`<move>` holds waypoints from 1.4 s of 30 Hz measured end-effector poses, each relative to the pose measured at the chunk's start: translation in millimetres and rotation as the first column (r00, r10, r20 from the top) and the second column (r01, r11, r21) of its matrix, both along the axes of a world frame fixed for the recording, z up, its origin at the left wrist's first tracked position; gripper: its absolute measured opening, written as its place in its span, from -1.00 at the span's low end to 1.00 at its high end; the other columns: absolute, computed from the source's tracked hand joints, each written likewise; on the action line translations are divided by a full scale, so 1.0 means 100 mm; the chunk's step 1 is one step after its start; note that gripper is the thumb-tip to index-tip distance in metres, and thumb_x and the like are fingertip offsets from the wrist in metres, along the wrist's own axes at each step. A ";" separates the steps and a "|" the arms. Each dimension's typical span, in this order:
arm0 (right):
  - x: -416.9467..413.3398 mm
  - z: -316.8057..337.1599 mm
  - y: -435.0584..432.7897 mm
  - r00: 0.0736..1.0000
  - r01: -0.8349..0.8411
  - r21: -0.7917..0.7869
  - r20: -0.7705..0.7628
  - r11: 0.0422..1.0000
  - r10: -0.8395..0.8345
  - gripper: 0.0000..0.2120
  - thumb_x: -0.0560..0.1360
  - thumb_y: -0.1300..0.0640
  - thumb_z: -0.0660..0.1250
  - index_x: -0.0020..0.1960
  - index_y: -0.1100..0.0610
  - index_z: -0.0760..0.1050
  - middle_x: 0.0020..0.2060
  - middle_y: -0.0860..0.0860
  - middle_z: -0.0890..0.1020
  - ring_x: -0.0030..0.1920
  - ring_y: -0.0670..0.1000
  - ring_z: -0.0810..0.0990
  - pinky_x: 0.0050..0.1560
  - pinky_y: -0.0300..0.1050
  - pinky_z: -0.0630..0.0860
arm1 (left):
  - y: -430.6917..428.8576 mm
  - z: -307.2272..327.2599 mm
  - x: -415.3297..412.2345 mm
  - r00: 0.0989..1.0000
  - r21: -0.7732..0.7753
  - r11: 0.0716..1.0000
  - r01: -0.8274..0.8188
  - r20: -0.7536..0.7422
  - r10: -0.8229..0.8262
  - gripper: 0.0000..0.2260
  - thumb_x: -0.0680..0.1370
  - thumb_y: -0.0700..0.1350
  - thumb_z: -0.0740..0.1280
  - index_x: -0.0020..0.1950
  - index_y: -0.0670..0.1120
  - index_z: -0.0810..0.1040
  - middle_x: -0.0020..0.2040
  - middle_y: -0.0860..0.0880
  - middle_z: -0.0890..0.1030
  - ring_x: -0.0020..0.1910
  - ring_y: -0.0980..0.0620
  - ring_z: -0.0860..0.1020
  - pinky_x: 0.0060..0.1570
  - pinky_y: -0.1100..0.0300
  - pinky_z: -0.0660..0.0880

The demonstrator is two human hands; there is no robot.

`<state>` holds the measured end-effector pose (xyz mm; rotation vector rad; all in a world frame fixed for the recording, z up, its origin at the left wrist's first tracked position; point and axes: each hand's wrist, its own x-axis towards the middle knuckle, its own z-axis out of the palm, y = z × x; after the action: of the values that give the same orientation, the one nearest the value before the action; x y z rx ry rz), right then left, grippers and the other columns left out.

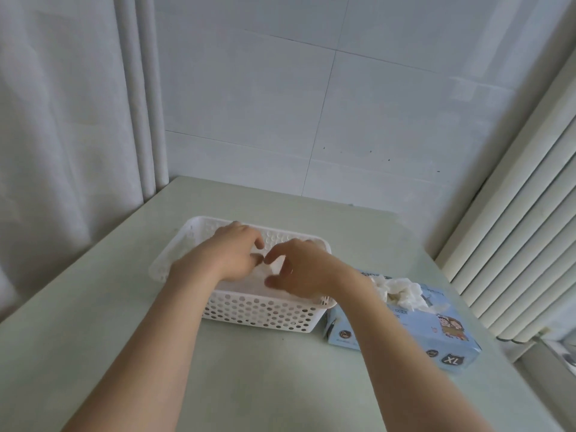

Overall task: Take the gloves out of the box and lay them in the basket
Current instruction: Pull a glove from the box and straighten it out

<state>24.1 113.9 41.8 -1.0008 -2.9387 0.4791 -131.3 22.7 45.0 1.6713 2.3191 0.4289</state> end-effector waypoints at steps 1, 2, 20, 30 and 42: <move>0.07 0.03 -0.01 0.989 0.021 0.008 -0.146 1.000 -0.019 -0.73 0.61 -0.02 0.40 0.30 -0.07 0.62 -0.15 -0.09 0.71 0.01 -0.07 0.57 0.22 -0.08 0.51 | 0.02 0.01 0.05 1.000 0.076 0.997 0.009 0.003 -0.009 -0.75 0.70 -0.04 0.31 0.38 0.05 0.55 0.33 -0.01 0.47 0.39 -0.06 0.46 0.40 0.07 0.38; 0.15 0.05 -0.03 0.953 0.050 0.010 -0.299 0.999 -0.045 -0.80 0.62 0.09 0.36 0.20 -0.02 0.67 -0.29 -0.07 0.70 -0.18 -0.08 0.60 0.06 -0.11 0.56 | 0.05 0.01 0.10 1.000 0.145 0.989 0.021 0.006 -0.022 -0.79 0.71 -0.09 0.27 0.33 0.03 0.58 0.24 0.02 0.47 0.34 -0.04 0.49 0.35 0.10 0.40; 1.64 -0.33 0.32 0.717 0.533 0.122 -0.591 0.837 -0.371 -0.89 0.39 0.03 0.32 -0.18 -0.04 0.63 -0.25 -0.16 0.62 -0.17 -0.05 0.60 -0.09 -0.11 0.49 | 0.30 -0.35 1.51 0.877 0.299 0.871 0.389 -0.410 -0.251 -0.62 0.71 0.19 0.09 0.37 0.03 0.50 0.23 0.06 0.62 0.26 0.00 0.55 0.40 -0.09 0.31; 1.67 -0.42 0.39 0.541 0.553 0.060 -0.784 0.831 -0.303 -0.92 0.58 0.13 0.46 -0.08 -0.01 0.68 -0.11 -0.20 0.66 -0.03 -0.11 0.60 0.07 -0.07 0.52 | 0.27 -0.42 1.54 0.858 0.170 0.920 0.353 -0.452 -0.245 -0.50 0.68 0.34 0.04 0.41 0.04 0.40 0.28 0.07 0.61 0.31 -0.02 0.53 0.34 -0.08 0.33; 1.62 -0.03 0.14 0.038 0.524 -0.108 -0.988 0.845 -0.150 -0.91 0.76 0.10 0.18 0.11 0.05 0.43 -0.21 -0.04 0.56 -0.25 -0.02 0.49 -0.30 -0.22 0.38 | 0.29 -0.43 1.55 0.845 0.141 0.918 0.370 -0.462 -0.269 -0.54 0.70 0.29 0.00 0.46 0.11 0.42 0.32 0.04 0.57 0.32 -0.04 0.50 0.35 -0.04 0.34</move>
<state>185.8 128.2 38.7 -0.7792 -1.3549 0.4040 23.3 51.7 1.9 2.4393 2.2614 0.2745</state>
